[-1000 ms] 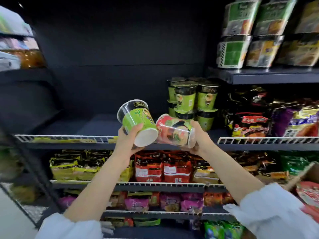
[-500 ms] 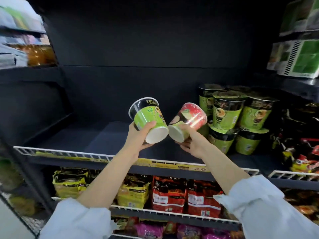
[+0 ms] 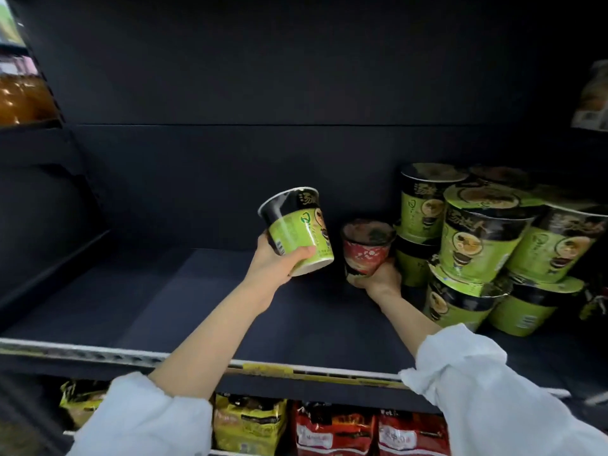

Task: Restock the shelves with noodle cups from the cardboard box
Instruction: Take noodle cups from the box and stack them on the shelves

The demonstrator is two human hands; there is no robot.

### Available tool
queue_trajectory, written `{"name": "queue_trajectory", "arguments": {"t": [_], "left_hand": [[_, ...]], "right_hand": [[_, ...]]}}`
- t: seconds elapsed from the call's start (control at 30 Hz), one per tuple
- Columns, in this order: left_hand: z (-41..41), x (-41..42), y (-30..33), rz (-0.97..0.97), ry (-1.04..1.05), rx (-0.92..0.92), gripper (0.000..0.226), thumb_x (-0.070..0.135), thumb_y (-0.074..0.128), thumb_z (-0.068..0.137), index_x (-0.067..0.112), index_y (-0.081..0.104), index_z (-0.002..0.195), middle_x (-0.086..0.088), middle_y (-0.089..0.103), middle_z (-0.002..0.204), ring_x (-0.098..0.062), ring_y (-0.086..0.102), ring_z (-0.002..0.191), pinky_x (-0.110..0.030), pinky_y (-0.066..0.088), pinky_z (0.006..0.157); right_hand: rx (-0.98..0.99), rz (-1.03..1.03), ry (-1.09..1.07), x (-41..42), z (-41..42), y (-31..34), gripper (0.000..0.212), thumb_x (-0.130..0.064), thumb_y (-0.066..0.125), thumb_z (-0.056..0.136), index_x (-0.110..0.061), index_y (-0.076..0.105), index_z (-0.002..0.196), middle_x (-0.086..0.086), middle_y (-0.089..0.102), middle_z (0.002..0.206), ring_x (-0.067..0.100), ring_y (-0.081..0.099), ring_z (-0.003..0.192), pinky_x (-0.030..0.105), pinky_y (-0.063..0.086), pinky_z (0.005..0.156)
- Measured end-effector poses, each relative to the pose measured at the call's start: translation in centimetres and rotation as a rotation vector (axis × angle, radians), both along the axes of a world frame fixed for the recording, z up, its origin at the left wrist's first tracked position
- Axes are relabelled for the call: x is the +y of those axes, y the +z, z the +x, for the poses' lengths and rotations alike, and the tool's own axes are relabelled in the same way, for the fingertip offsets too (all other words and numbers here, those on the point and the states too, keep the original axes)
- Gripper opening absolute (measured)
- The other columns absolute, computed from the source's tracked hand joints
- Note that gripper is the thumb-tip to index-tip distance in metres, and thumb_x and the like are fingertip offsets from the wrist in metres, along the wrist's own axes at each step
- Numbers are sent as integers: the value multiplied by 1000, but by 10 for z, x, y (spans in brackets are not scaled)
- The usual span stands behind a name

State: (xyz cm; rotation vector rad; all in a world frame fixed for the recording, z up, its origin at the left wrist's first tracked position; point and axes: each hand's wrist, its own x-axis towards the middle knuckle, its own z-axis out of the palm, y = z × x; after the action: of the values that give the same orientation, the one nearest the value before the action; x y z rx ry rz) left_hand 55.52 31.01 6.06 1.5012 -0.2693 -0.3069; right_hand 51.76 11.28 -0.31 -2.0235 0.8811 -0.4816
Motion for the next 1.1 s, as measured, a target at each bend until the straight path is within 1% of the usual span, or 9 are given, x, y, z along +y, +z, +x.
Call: {"name": "queue_trajectory", "arguments": {"t": [0.13, 0.27, 0.37, 0.5, 0.63, 0.73, 0.87, 0.97, 1.1], "left_hand": [[16, -15, -2, 32, -19, -58, 82, 15, 81, 71, 20, 33, 137, 4, 60, 118, -15, 58, 110, -36, 47, 99], [22, -35, 0, 25, -49, -105, 79, 16, 82, 69, 20, 37, 134, 6, 60, 114, -13, 58, 108, -38, 48, 100], [25, -50, 4, 33, -35, -161, 82, 20, 83, 68, 20, 37, 136, 7, 59, 115, -12, 57, 109, -34, 48, 97], [29, -72, 15, 46, -25, -237, 84, 21, 84, 68, 21, 35, 136, 10, 55, 114, -9, 53, 105, -24, 42, 89], [36, -95, 22, 67, -80, -337, 97, 23, 88, 58, 19, 33, 138, 3, 59, 122, -13, 57, 112, -35, 48, 99], [33, -111, 27, 99, -112, -411, 94, 13, 86, 62, 20, 30, 138, 6, 54, 122, -10, 54, 113, -26, 46, 96], [30, -125, 23, 96, -135, -446, 94, 6, 82, 67, 14, 24, 141, 8, 44, 117, -6, 49, 111, -17, 40, 89], [31, -129, 13, 121, -132, -420, 95, 6, 82, 68, 12, 23, 141, 1, 48, 124, -10, 50, 114, -18, 40, 88], [33, -131, 12, 257, -71, -400, 94, 17, 82, 69, 14, 24, 143, -5, 51, 134, -17, 52, 120, -22, 40, 91]], "right_hand": [[28, -11, 49, -8, 9, -5, 73, -24, 85, 66, 1, 49, 125, 17, 56, 129, 31, 54, 119, 29, 43, 89], [80, -9, 97, -8, 9, 0, 77, -25, 84, 67, -1, 46, 130, 15, 54, 133, 30, 51, 123, 29, 42, 92], [47, 24, 98, -5, 5, 7, 80, -28, 84, 66, 0, 45, 130, 15, 55, 131, 31, 52, 120, 31, 44, 91], [20, -123, 88, 10, -15, 32, 70, -27, 67, 85, 8, 30, 133, 26, 38, 135, 39, 39, 127, 36, 34, 103], [-204, -311, 190, 13, -26, 63, 73, -10, 61, 86, -5, 19, 145, 18, 32, 141, 30, 33, 134, 31, 27, 111], [-212, -323, 241, 0, -16, 81, 83, -9, 58, 87, -13, 5, 151, 14, 32, 148, 28, 35, 136, 33, 30, 112], [-256, -167, 206, -15, -6, 84, 67, -19, 50, 95, -17, 12, 151, 9, 37, 149, 24, 38, 135, 36, 33, 111], [-277, -166, 174, -19, -3, 79, 59, -28, 44, 98, -15, 19, 150, 9, 37, 149, 24, 37, 137, 39, 31, 113], [-282, -160, 188, -19, 0, 76, 56, -28, 44, 98, -13, 23, 148, 10, 37, 149, 25, 35, 137, 37, 29, 113]]}}
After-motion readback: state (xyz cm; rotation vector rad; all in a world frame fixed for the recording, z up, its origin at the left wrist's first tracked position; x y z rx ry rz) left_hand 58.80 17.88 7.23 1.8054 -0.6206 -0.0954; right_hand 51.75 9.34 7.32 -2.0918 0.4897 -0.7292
